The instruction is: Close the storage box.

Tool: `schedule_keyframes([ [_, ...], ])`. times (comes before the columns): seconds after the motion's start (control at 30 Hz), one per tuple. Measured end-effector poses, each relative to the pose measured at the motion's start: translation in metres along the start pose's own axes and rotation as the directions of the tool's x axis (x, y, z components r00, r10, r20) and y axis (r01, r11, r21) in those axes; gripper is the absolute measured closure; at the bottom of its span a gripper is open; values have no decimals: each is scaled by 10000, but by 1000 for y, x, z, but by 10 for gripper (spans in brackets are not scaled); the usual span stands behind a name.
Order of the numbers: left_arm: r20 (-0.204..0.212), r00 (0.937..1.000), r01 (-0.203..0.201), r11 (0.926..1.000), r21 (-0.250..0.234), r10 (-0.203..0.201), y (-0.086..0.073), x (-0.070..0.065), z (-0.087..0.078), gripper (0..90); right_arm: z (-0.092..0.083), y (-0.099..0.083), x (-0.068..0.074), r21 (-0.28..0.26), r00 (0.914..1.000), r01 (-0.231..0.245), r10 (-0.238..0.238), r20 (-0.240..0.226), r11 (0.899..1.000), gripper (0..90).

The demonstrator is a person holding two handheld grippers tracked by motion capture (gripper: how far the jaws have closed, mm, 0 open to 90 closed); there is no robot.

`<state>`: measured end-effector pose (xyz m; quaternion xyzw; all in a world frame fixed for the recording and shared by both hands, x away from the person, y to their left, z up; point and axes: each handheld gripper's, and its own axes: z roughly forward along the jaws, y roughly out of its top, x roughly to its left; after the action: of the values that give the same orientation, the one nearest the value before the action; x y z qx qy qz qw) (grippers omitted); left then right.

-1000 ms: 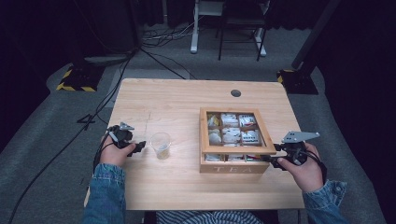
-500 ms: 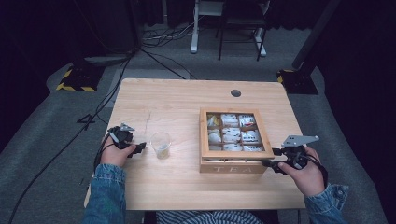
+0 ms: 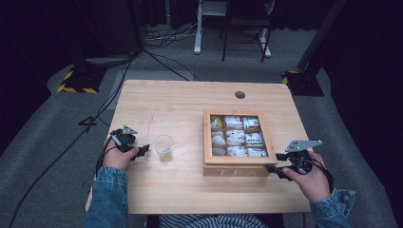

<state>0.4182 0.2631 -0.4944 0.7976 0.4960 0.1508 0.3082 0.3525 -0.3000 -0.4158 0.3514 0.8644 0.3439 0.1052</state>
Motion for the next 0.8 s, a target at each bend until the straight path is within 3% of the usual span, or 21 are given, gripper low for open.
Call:
schedule_keyframes([
  [0.1,-18,10000,-34,10000,-45,34,0,0,1,275,1,0,0,129,10000,70,-70,7,9999,377],
  [0.13,-20,10000,-35,10000,-58,35,0,0,1,275,2,0,0,274,10000,41,-40,-24,9996,335],
  [0.2,-2,10000,-79,9999,-64,79,0,0,1,274,1,-1,-1,-266,9999,-107,106,-20,9996,357],
  [0.5,-124,9995,-282,9994,-179,280,-2,-2,3,261,-9,2,-5,-859,9997,-203,213,98,9961,332],
  [0.7,-181,9992,-382,9962,-782,369,-10,-3,4,233,-16,6,-17,-1955,9987,-344,410,299,9801,286],
  [0.8,-211,9993,-336,9964,-784,321,-12,-5,3,234,-17,7,-27,-2358,9970,-510,632,444,9705,264],
])
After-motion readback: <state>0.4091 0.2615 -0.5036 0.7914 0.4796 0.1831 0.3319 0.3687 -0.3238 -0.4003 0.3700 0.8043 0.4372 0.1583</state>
